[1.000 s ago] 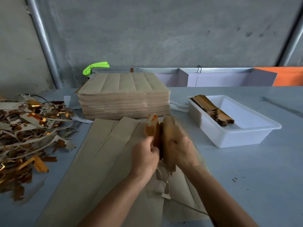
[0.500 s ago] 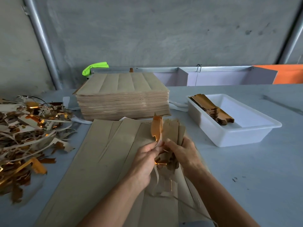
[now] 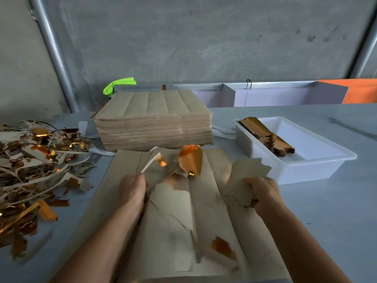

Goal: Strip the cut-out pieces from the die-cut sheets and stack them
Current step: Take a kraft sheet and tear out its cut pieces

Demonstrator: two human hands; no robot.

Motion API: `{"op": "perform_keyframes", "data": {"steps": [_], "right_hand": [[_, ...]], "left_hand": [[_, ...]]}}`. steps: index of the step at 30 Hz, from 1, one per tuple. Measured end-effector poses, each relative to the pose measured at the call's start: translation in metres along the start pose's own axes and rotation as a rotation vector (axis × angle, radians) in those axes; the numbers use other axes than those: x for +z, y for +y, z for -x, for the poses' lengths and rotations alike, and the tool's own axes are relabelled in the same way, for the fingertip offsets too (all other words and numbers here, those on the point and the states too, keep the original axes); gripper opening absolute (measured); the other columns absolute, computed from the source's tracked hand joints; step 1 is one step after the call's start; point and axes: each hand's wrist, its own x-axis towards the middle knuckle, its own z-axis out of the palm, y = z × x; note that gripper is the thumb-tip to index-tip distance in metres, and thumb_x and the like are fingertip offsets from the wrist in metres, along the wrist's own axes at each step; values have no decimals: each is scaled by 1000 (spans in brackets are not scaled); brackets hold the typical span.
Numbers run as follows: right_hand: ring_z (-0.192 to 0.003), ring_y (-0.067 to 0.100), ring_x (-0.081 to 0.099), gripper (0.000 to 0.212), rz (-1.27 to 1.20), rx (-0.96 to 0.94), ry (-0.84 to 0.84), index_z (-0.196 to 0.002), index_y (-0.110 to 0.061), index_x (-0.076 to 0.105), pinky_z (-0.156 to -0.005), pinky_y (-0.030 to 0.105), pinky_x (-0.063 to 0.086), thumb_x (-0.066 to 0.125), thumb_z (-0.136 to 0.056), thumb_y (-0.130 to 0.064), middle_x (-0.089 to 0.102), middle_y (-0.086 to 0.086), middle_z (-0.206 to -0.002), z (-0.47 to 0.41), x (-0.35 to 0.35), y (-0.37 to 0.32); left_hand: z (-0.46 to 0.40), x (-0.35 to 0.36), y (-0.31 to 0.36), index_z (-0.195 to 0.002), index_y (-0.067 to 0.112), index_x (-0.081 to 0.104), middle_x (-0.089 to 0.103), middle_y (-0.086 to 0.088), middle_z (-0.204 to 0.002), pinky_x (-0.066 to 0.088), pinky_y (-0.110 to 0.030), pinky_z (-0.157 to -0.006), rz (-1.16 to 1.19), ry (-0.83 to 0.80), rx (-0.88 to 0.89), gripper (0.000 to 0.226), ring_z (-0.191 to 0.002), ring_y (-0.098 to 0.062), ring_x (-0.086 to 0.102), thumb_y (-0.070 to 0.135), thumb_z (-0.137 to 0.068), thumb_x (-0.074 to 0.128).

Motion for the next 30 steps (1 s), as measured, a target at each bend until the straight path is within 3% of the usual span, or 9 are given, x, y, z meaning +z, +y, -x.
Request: {"op": "perform_keyframes", "data": {"steps": [3,6,8,10,13,17,20,25,30], "right_hand": [[-69,24,53,12,77,-38,-39,-91,-7,46,-49,36,46,55,-89,0,53,10,-79,0,14,-4],[-67,27,56,14,138,-87,-112,-84,-11,48,-43,36,49,53,-89,1,55,12,-80,0,33,-6],[-78,33,60,14,185,-126,-137,-100,-6,52,-56,46,55,53,-88,1,59,16,-90,-1,45,-6],[-92,37,60,30,250,-160,-132,-116,-1,52,-76,55,55,55,-87,0,59,18,-101,-2,52,-8],[-95,37,60,34,303,-190,-132,-121,-1,50,-78,57,55,56,-88,-3,58,18,-105,-7,56,-8],[-92,38,62,28,329,-180,-113,-117,-6,50,-74,56,56,56,-89,-5,60,20,-105,-17,56,-4],[-91,36,62,19,316,-156,-111,-106,-10,49,-75,54,56,56,-89,-5,60,19,-103,-25,56,0],[-96,36,62,24,308,-158,-100,-114,-10,49,-80,55,55,54,-91,-6,60,16,-106,-33,52,7],[-90,27,59,33,275,-204,-88,-123,-7,48,-75,40,55,56,-91,-6,55,4,-94,-35,46,4]], "left_hand": [[-4,5,5,-118,-6,47,53,-26,-122,44,-35,-69,-379,11,54,42,-102,-37,54,15,-84,62],[-1,14,12,-136,4,32,34,-20,-139,38,-43,-98,-653,30,409,75,-125,-37,37,36,-79,69],[-7,25,16,-144,9,27,30,-14,-145,31,-42,-105,-770,-21,671,77,-132,-32,28,42,-84,63],[-15,38,21,-145,10,27,29,-11,-149,26,-37,-109,-782,-153,739,69,-137,-28,24,40,-90,57],[-24,62,26,-148,11,24,27,-10,-152,27,-36,-109,-774,-352,611,69,-139,-26,25,41,-93,54],[-28,90,27,-143,7,29,40,-14,-144,39,-36,-100,-812,-415,407,82,-130,-28,42,44,-81,69],[-22,106,24,-136,6,37,48,-12,-137,42,-32,-97,-936,-363,383,83,-125,-27,48,35,-72,80],[-18,118,20,-107,8,59,65,-8,-112,52,-29,-78,-967,-324,302,45,-101,-23,63,30,-74,80],[-8,126,16,-118,11,55,60,-5,-121,45,-30,-84,-1000,-299,360,70,-112,-23,57,50,-66,80]]}}
